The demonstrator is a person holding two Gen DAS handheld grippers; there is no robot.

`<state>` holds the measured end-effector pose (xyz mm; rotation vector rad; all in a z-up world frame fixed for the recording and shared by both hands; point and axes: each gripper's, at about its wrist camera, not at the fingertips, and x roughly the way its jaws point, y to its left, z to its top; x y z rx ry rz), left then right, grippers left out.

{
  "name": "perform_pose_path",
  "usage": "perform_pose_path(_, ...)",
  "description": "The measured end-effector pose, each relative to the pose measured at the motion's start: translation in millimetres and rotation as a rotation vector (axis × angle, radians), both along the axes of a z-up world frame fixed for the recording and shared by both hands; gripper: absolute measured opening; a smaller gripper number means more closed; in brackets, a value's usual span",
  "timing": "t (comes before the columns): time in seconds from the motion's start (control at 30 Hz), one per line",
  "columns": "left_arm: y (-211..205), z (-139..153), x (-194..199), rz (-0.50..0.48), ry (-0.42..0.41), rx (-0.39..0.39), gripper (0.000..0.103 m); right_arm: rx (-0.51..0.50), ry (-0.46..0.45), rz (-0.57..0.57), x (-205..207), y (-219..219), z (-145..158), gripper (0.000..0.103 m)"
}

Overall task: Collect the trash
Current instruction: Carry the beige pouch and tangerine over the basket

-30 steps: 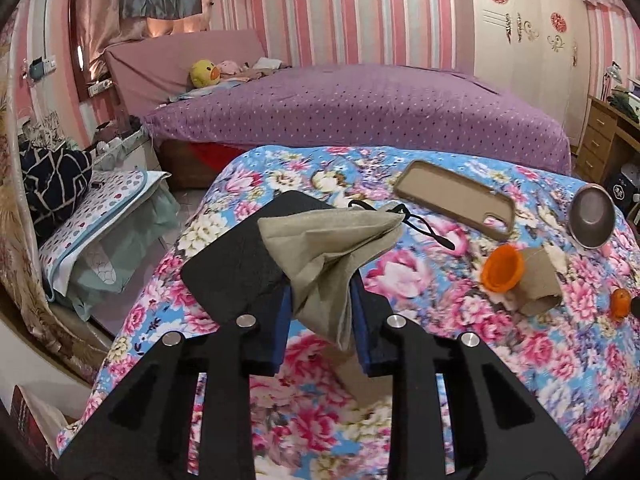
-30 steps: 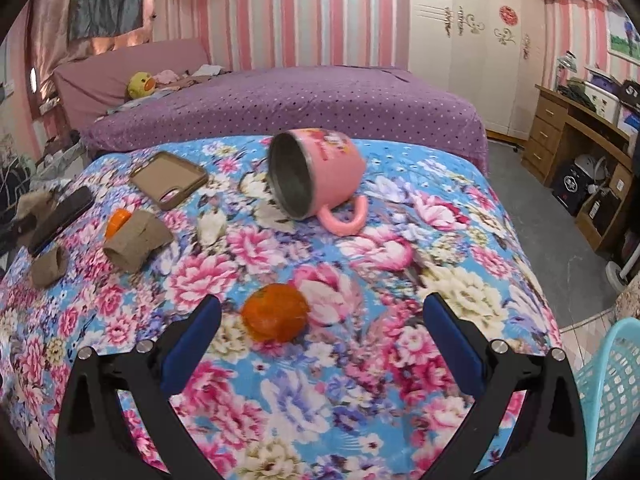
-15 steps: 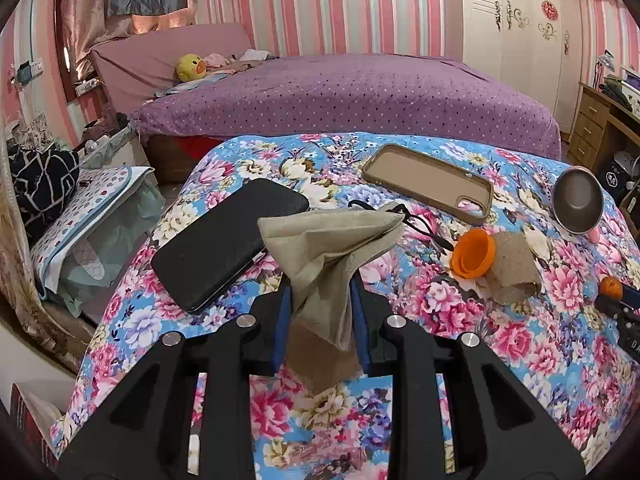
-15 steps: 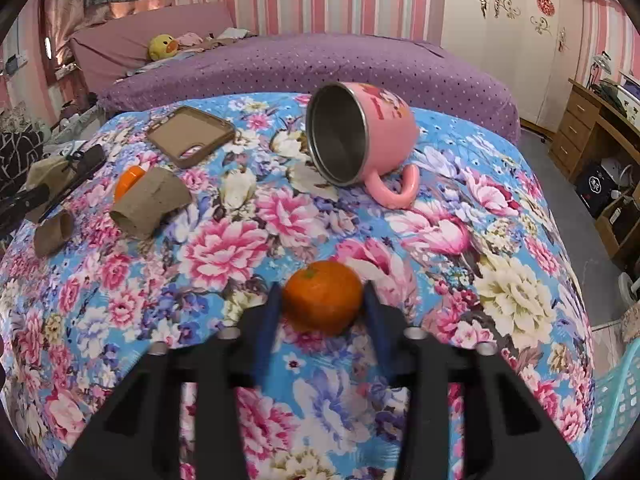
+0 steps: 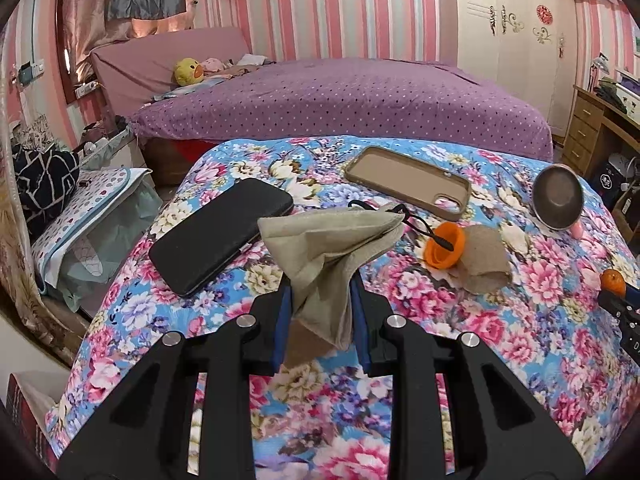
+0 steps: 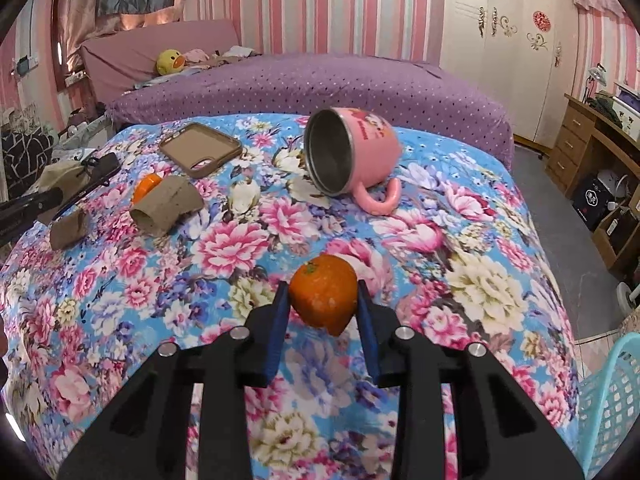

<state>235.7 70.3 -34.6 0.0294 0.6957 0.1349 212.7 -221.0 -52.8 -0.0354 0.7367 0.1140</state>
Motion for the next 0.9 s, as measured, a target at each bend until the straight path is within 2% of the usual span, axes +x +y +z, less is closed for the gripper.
perform_pose_path(0.57, -35, 5, -25, -0.023, -0.025, 0.009, 0.026, 0.011, -0.069, -0.034, -30, -25, 15, 0.033)
perform_pose_path(0.9, -79, 1, -33, -0.083, -0.009, -0.008, 0.026, 0.035, -0.092, -0.065, -44, -54, 25, 0.033)
